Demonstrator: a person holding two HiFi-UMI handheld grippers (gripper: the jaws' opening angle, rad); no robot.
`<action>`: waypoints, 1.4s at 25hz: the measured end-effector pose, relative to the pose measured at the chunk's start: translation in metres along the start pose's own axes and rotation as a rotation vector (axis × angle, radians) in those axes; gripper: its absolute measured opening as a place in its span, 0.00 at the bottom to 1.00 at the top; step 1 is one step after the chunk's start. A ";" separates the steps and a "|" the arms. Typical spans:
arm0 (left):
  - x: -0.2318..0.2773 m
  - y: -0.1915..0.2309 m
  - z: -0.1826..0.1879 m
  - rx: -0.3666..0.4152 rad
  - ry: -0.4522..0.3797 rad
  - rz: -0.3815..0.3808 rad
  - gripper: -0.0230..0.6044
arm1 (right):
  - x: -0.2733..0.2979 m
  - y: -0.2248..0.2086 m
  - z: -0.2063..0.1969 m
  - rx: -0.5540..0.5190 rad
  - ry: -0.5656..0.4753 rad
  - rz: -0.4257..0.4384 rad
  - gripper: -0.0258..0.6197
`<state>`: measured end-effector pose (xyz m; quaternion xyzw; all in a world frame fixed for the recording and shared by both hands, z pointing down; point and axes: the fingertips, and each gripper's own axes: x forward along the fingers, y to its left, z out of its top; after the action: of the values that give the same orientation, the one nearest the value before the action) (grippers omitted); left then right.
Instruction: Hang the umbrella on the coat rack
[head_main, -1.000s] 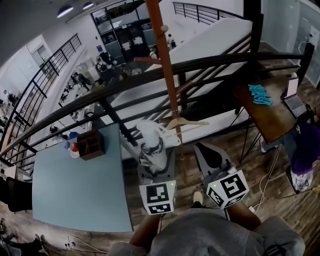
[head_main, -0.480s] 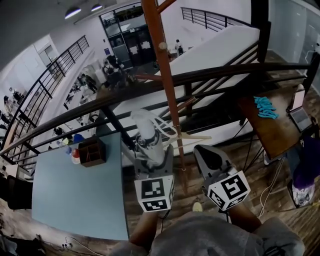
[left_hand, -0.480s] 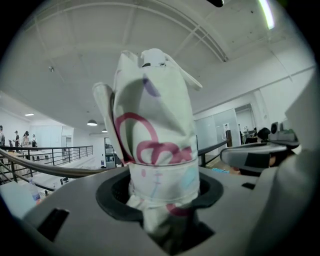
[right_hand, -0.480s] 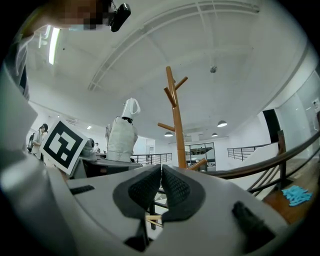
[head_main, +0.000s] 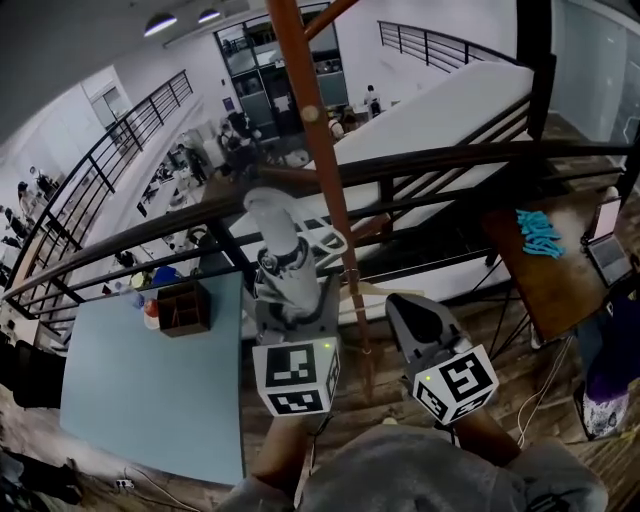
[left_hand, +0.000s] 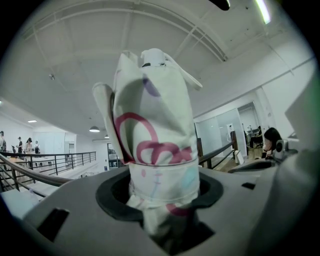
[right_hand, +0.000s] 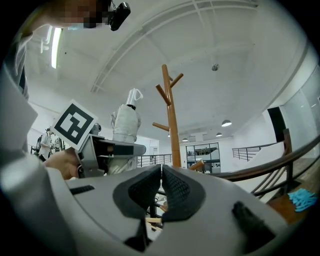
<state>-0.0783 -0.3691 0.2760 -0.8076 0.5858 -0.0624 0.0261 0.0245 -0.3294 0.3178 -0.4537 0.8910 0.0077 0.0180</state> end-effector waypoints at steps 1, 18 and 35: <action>0.002 0.000 0.004 0.003 -0.002 -0.003 0.44 | 0.001 -0.001 -0.001 0.000 0.002 0.009 0.08; 0.042 0.023 0.087 0.044 -0.098 0.135 0.44 | 0.018 -0.024 -0.013 0.037 -0.004 0.106 0.08; 0.093 0.041 0.086 0.054 -0.074 0.151 0.44 | 0.041 -0.035 -0.008 0.044 -0.051 0.111 0.08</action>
<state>-0.0769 -0.4724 0.1926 -0.7619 0.6417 -0.0459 0.0742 0.0285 -0.3831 0.3241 -0.4029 0.9139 0.0006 0.0499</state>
